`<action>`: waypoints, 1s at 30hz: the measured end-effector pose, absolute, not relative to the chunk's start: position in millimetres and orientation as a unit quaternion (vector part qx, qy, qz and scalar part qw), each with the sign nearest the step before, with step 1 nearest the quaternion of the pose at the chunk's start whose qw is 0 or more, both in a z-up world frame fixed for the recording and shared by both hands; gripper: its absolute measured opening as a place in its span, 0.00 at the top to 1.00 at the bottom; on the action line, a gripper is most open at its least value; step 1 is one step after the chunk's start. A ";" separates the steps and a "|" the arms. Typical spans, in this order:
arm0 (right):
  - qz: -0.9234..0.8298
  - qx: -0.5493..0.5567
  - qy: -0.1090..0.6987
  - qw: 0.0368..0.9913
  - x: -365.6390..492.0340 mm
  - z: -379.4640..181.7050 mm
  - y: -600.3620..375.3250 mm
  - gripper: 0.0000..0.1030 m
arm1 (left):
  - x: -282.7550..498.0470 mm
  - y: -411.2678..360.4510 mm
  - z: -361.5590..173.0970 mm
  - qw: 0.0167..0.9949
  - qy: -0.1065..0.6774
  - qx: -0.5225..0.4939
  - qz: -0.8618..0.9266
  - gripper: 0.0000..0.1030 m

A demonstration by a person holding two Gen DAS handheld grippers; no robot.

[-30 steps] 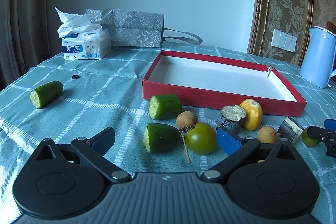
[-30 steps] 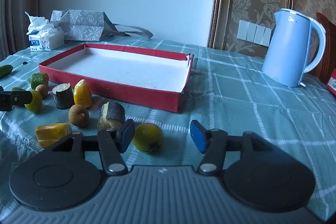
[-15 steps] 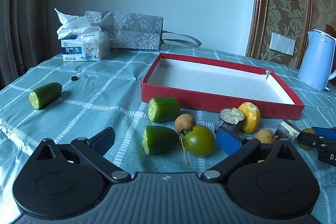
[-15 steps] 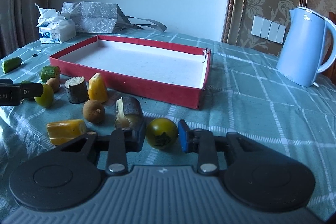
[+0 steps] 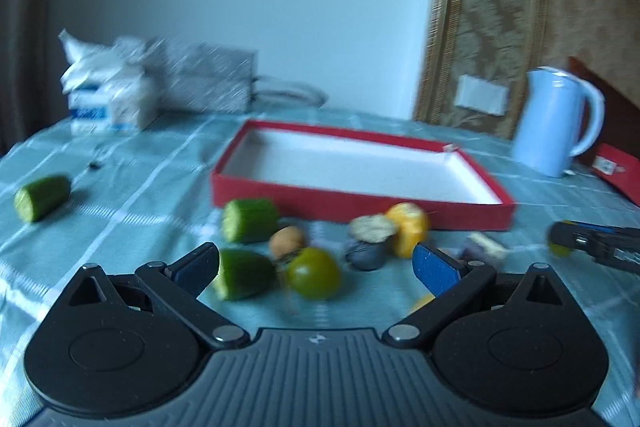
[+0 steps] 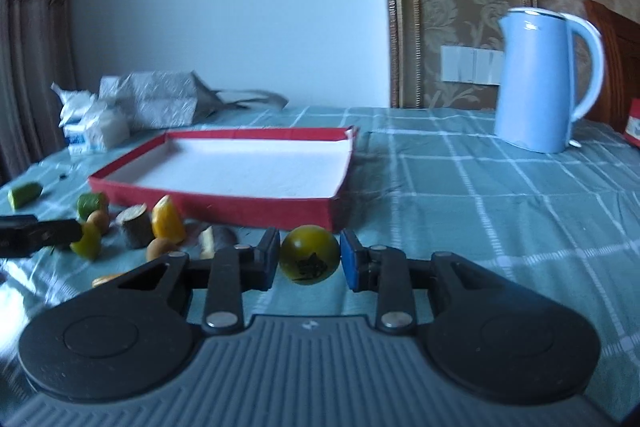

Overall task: Organize fruits
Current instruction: 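Grasp the yellow fruit chunk with the left gripper while the right gripper holds the tomato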

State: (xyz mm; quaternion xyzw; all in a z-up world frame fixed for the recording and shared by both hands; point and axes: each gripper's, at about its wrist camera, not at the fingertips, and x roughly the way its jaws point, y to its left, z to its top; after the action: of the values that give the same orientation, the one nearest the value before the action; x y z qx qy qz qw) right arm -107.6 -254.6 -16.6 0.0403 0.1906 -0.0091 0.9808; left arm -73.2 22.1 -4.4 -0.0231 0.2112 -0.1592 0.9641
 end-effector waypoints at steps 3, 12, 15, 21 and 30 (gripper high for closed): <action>-0.009 0.061 0.188 0.980 -105.4 -20.1 -264.9 0.71 | -83.3 8.1 -0.2 0.965 0.183 0.016 -0.188 0.00; 0.004 0.077 0.181 0.980 -104.8 -23.3 -270.7 0.71 | -87.7 -27.4 -3.0 0.933 0.187 0.125 -0.281 0.00; 0.007 0.082 0.179 0.980 -105.3 -23.4 -271.1 0.70 | -87.9 -36.9 -4.9 0.917 0.197 0.140 -0.317 0.00; 0.013 0.092 0.172 0.981 -107.9 -22.4 -274.3 0.70 | -79.8 -53.4 -15.3 0.897 0.232 0.167 -0.337 0.00; 0.014 0.103 0.169 0.980 -107.8 -21.9 -277.0 0.70 | -75.1 -57.9 -21.2 0.880 0.263 0.173 -0.357 0.30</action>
State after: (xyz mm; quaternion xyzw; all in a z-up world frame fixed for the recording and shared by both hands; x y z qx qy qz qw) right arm -107.8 -277.0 -21.9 0.1030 0.1690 0.0144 0.9801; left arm -75.1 -57.9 -21.2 0.1727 0.2631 -0.3567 0.8796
